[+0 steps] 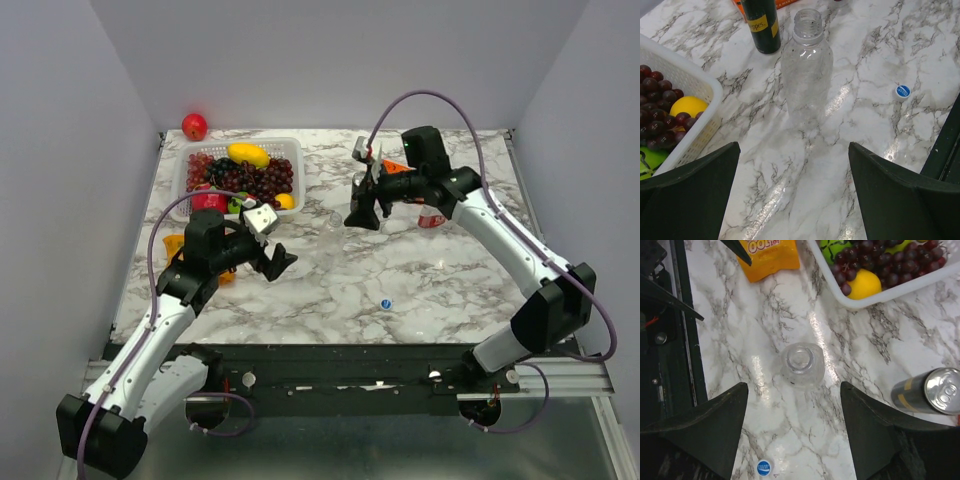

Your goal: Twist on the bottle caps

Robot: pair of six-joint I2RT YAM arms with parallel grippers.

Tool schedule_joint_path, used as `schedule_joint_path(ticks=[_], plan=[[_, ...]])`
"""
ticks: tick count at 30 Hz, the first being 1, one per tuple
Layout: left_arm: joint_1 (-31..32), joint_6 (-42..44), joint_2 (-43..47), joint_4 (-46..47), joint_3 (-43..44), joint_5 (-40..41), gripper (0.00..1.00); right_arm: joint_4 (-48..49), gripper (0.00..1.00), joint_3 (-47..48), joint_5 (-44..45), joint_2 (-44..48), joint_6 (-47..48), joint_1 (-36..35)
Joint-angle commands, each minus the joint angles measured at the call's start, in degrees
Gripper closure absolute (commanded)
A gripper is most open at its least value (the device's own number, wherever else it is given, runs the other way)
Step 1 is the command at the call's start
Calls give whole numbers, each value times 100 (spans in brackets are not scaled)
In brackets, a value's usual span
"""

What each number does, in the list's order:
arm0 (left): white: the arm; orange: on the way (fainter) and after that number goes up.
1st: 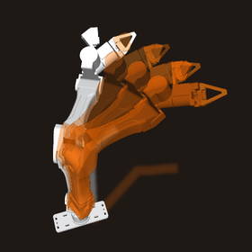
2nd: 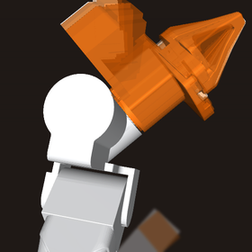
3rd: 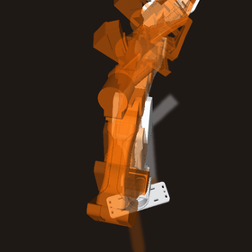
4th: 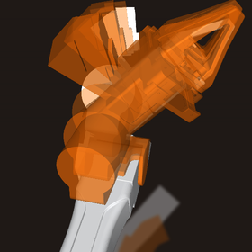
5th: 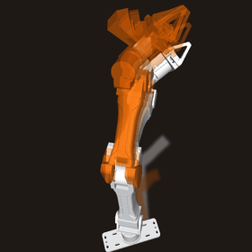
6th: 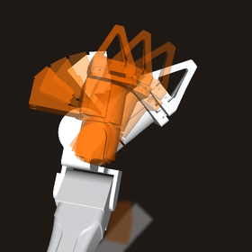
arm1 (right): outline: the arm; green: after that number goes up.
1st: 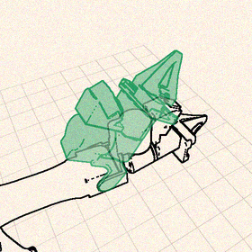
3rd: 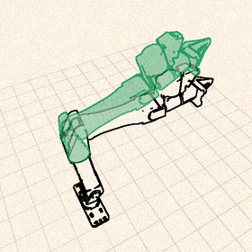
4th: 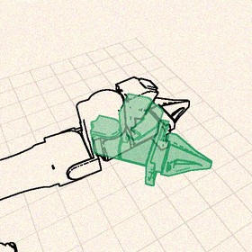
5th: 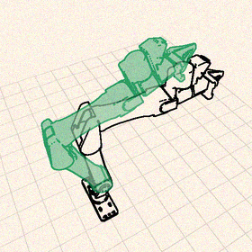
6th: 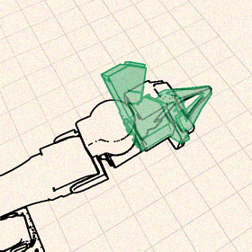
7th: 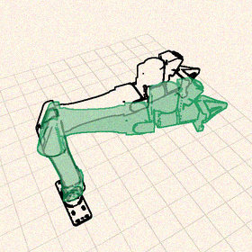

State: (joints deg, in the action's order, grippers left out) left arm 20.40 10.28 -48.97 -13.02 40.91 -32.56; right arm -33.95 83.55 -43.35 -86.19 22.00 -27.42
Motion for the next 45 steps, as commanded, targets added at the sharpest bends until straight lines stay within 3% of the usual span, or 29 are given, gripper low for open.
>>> schedule_joint_path(ticks=[1, 11, 14, 17, 18, 24, 31, 34, 45], plan=[[-142, -79, 177, -140, -153, -14, 1, 73, 18, 302, 81, -547, 129, -290], [-221, -176, 239, -140, -258, -40, 1, 99, 23, 592, 274, -1242, 305, -598], [-230, -193, 213, -8, -320, -181, 1, 134, 32, 558, 371, -1303, 410, -598], [-230, -263, 107, 229, -390, -479, 1, 223, 47, 470, 363, -1312, 437, -624], [-230, -272, 72, 290, -399, -575, 1, 223, 58, 452, 389, -1312, 454, -650], [33, -308, -279, 1081, -610, -849, 1, 196, 81, 434, 547, -1155, 499, -739], [499, -89, -902, 1732, -681, -797, 1, -67, 85, 768, -110, -786, -10, -747], [623, -132, -1271, 1907, -584, -410, 1, -67, 85, 751, -593, -654, -239, -747], [842, -229, -1844, 2655, -531, -1165, 1, 56, 84, 707, -1439, -521, -548, -774]])
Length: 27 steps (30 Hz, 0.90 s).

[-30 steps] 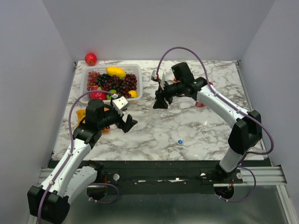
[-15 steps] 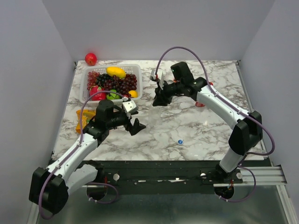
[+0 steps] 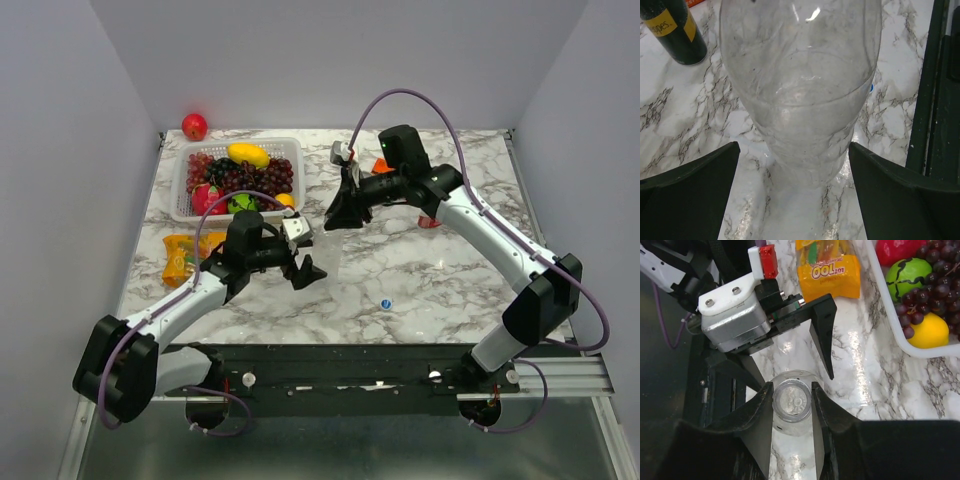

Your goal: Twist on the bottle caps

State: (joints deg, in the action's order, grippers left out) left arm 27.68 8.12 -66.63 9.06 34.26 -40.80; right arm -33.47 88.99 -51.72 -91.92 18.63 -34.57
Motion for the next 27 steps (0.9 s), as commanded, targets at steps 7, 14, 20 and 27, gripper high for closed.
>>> schedule_joint_path(ticks=[7, 14, 20, 27], plan=[[194, -143, -148, 579, 212, -1052, 10, 218, 83, 13, -628, 104, -396, -94], [378, -188, -87, 334, 283, -1432, 6, 289, 83, 145, -593, 60, -483, -94], [484, 172, -52, 43, 187, -1282, 21, 306, 83, 171, -672, 60, -536, -94], [484, -748, 45, 938, -209, -729, 11, 420, 83, 101, -848, 139, -869, -103]])
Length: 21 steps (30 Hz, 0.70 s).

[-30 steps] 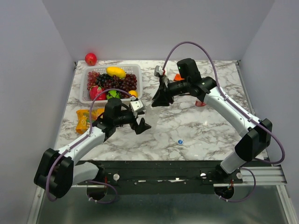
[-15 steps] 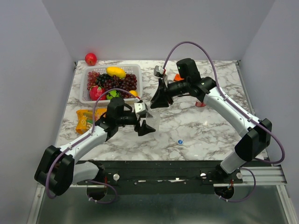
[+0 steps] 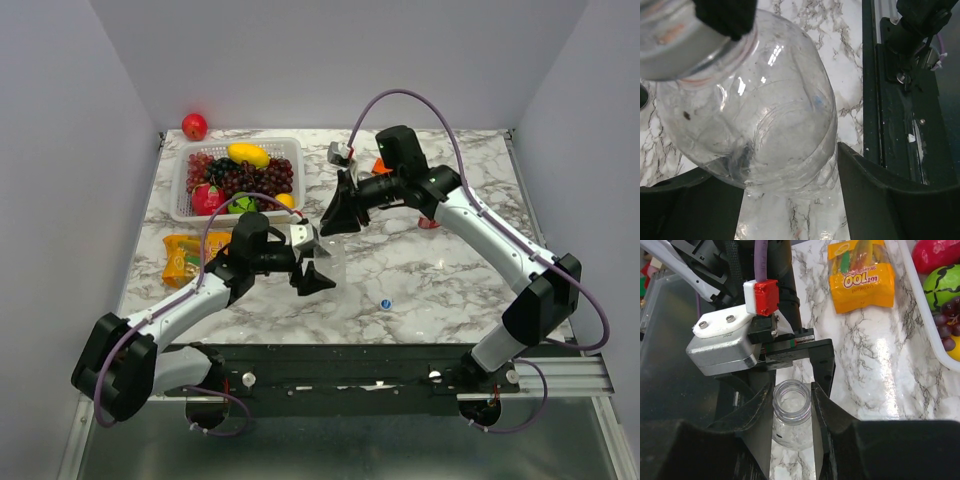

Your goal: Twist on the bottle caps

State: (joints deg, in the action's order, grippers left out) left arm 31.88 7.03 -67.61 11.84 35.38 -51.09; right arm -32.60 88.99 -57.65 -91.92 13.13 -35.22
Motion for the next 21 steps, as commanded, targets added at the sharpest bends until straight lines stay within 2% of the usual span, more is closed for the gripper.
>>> schedule_joint_path(ticks=[1, 2, 7, 13, 14, 15, 17, 18, 19, 21], plan=[[64, -954, 152, 897, -347, 301, 4, 385, 83, 75, -247, 191, -406, -37], [73, -1062, 135, 1021, -365, 275, 1, 421, 83, 83, -299, 192, -564, -37], [99, -1599, -32, 1366, -304, 109, 2, 447, 84, 75, -414, 288, -575, -37], [-6, -1072, -524, 497, 575, -612, 25, 720, 84, 22, -467, 289, -662, 86], [-15, -1072, -638, 495, 637, -743, 33, 781, 84, 31, -493, 289, -680, 103], [-15, -1063, -682, 478, 759, -779, 35, 799, 83, 31, -493, 280, -688, 103], [-32, -1028, -692, 451, 839, -692, 38, 773, 73, 48, -336, 289, -697, 129], [-59, -1002, -674, 443, 883, -657, 39, 729, 64, 57, -230, 332, -697, 164], [-68, -845, -631, 295, 901, -587, 39, 685, 47, 74, -134, 428, -689, 208], [-129, -581, -560, 74, 910, -333, 45, 282, 38, 390, 174, 543, -374, 436]])
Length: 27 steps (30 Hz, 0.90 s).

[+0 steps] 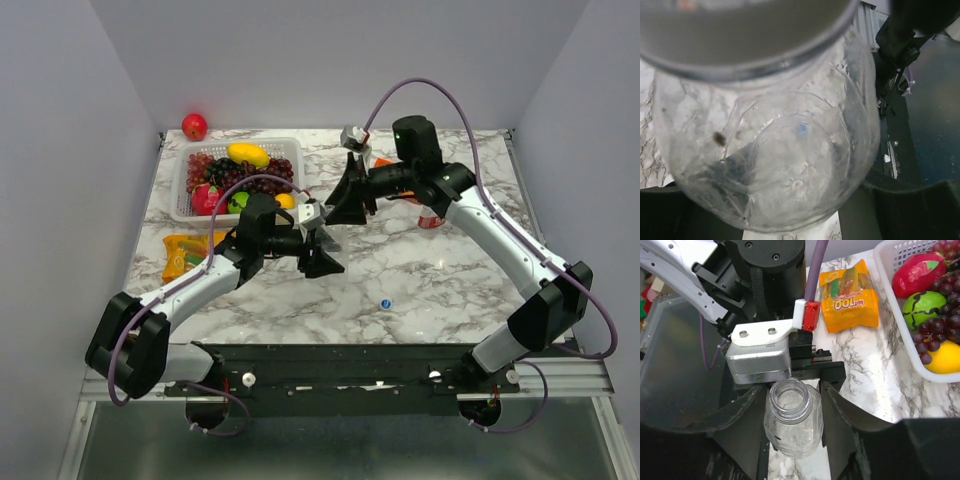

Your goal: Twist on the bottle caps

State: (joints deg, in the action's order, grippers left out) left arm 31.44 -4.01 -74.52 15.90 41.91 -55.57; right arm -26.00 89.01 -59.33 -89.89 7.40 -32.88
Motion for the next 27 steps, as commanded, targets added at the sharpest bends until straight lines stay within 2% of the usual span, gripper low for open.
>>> schedule_joint_path(ticks=[1, 4, 5, 7, 8, 9, 10, 11, 13, 15, 18, 20, 23, 27], plan=[[-112, 698, 218, -577, 239, 212, 47, -562, 33, 511, 474, 479, 375, 299], [-182, 1226, 446, -859, -7, 625, 56, -1483, 31, 793, 992, 726, 1481, 599], [-182, 1636, 499, -974, -51, 696, 67, -1713, 31, 741, 1272, 927, 2310, 599], [-139, 1982, 657, -1237, -200, 889, 81, -2344, 30, 224, 1336, 1165, 3167, 599], [-121, 2114, 710, -1256, -253, 977, 86, -2444, 31, -48, 1641, 1401, 3798, 564], [-121, 2237, 772, -1239, -393, 1056, 86, -2480, 31, -773, 1844, 1508, 4022, 546], [-121, 2308, 886, -1256, -438, 1153, 87, -2515, 31, -1093, 2020, 1587, 4224, 520], [-121, 2369, 930, -1308, -464, 1189, 92, -2507, 30, -1462, 2266, 1667, 4617, 511], [-121, 2598, 1018, -1579, -438, 1311, 100, -2219, 31, -2287, 2460, 1825, 4805, 502], [-121, 2712, 1141, -1783, -421, 1400, 100, -2042, 30, -2389, 2427, 1852, 4570, 397], [-112, 2853, 1326, -1994, -473, 1417, 98, -1401, 30, -1697, 1944, 1704, 3315, 327], [-103, 2880, 1423, -1951, -526, 1391, 97, -1110, 29, -935, 1454, 1282, 2535, 283], [-77, 2906, 1379, -1968, -544, 1382, 97, -592, 26, -360, 829, 833, 1655, 213], [-77, 2976, 1274, -2126, -368, 1286, 97, -362, 22, 36, 458, 482, 1247, -42]])
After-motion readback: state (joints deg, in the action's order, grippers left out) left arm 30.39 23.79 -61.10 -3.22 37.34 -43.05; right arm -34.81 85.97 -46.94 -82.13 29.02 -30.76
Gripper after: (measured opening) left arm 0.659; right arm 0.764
